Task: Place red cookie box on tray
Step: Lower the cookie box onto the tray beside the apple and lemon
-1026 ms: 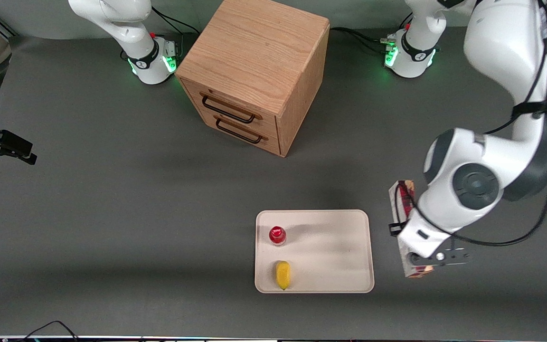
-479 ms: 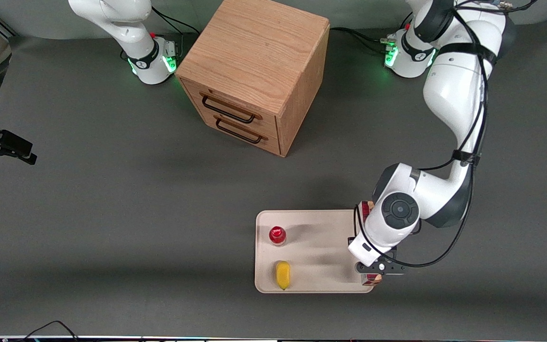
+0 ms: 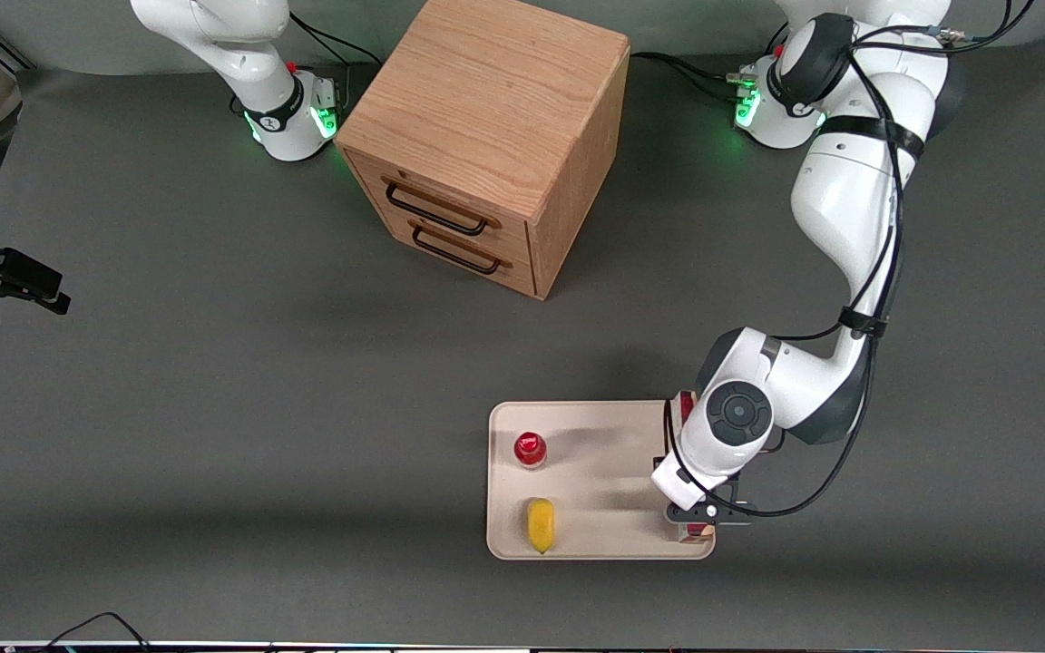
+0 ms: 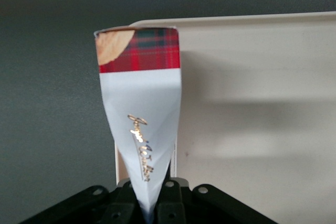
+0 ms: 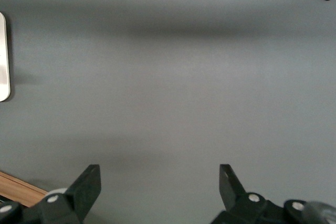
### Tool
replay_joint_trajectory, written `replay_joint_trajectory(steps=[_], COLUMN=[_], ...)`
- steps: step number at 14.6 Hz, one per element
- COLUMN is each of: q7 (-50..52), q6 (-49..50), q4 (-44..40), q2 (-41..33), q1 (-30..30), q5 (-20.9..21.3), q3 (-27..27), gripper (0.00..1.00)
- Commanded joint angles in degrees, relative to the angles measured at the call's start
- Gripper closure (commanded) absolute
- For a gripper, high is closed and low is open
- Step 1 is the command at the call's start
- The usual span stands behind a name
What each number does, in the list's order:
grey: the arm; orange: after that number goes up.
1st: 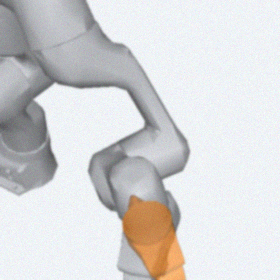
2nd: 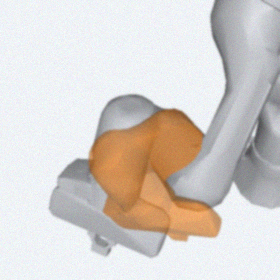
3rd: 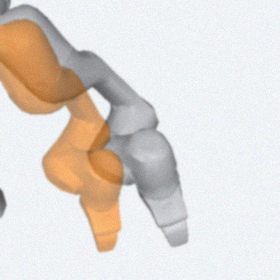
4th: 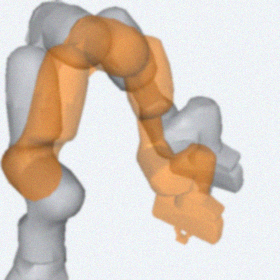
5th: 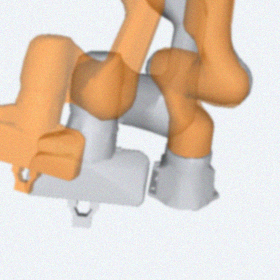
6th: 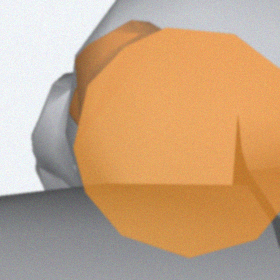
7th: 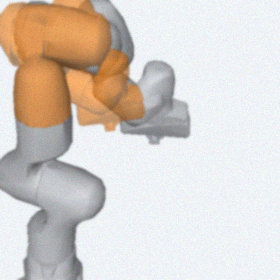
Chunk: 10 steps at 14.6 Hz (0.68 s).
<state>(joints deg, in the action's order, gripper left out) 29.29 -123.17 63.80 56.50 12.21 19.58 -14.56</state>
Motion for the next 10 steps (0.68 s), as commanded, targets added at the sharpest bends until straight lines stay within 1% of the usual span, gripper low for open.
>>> replay_joint_trajectory(steps=[1, 2, 3, 4, 7, 10], q7=[2.26, 2.44, 2.88, 3.40, 3.59, 1.92], q6=[0.48, 0.48, 0.48, 0.56, 4.76, 10.75], q4=[-2.54, -2.63, -2.63, -2.72, -2.54, -1.50], q2=[1.42, 1.42, 1.34, 1.07, -1.55, -7.08], q1=[0.62, 0.62, 0.62, 0.53, -0.43, -2.80], q5=[1.51, 1.51, 1.60, 2.29, 2.65, 2.21], q3=[-0.03, -0.03, -0.03, -0.03, -0.20, -2.83], gripper=[0.79, 0.49, 0.02, 0.00, 0.00, 0.00])
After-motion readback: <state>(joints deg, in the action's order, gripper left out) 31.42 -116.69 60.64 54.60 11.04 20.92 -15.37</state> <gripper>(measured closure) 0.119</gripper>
